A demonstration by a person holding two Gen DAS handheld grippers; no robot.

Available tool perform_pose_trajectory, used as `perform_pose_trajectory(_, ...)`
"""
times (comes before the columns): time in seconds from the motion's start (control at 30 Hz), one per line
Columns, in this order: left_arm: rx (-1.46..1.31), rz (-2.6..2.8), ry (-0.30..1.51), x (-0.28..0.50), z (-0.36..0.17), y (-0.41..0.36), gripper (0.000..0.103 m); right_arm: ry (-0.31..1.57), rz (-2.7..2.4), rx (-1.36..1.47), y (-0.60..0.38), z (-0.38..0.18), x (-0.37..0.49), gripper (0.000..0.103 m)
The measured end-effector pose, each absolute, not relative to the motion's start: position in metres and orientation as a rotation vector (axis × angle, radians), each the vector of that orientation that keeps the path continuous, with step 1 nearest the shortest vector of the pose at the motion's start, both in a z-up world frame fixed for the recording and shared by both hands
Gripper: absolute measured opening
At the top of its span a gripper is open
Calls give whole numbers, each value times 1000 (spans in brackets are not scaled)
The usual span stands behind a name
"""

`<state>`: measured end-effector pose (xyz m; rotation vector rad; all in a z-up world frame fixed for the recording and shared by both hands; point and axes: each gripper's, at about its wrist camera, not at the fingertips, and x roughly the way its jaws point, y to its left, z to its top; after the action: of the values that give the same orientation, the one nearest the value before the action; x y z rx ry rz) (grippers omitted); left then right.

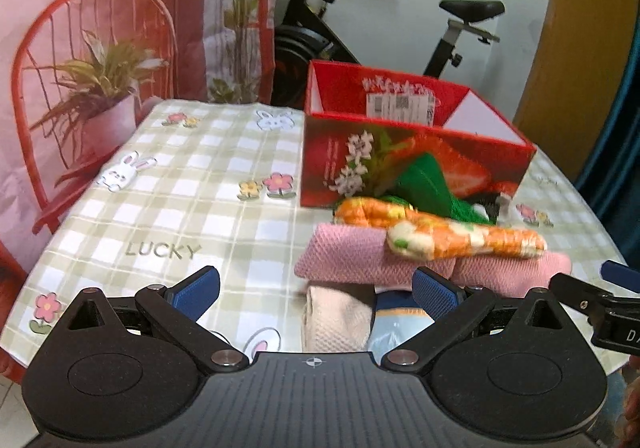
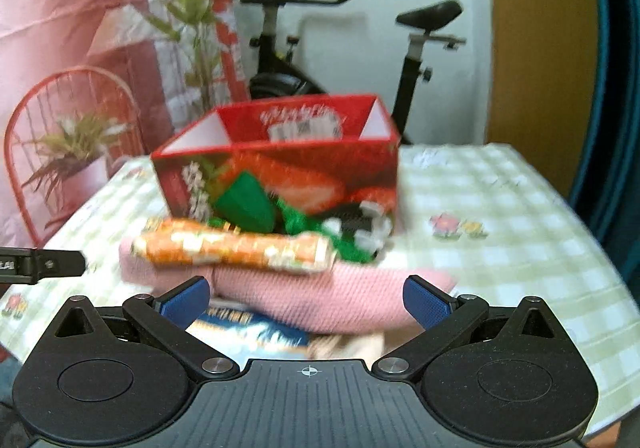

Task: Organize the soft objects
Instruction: 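Move the right tool toward the blue-white snack bag under the pink cloths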

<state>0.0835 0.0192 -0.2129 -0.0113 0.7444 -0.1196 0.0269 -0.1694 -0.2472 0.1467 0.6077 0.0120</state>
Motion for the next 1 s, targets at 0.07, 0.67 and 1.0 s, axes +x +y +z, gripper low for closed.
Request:
perform_pose_trajectory(0.07, -4, -129, 762, 85, -220, 17, 103, 634, 39, 143, -166, -254, 29, 102)
perform_pose_trajectory(0.67, -82, -389, 848, 87, -261, 4, 65, 772, 185, 223, -164, -291, 43, 57)
perform_pose_trajectory(1.0, -143, -441, 930, 94, -282, 3, 52, 792, 190, 259, -168, -299, 47, 57)
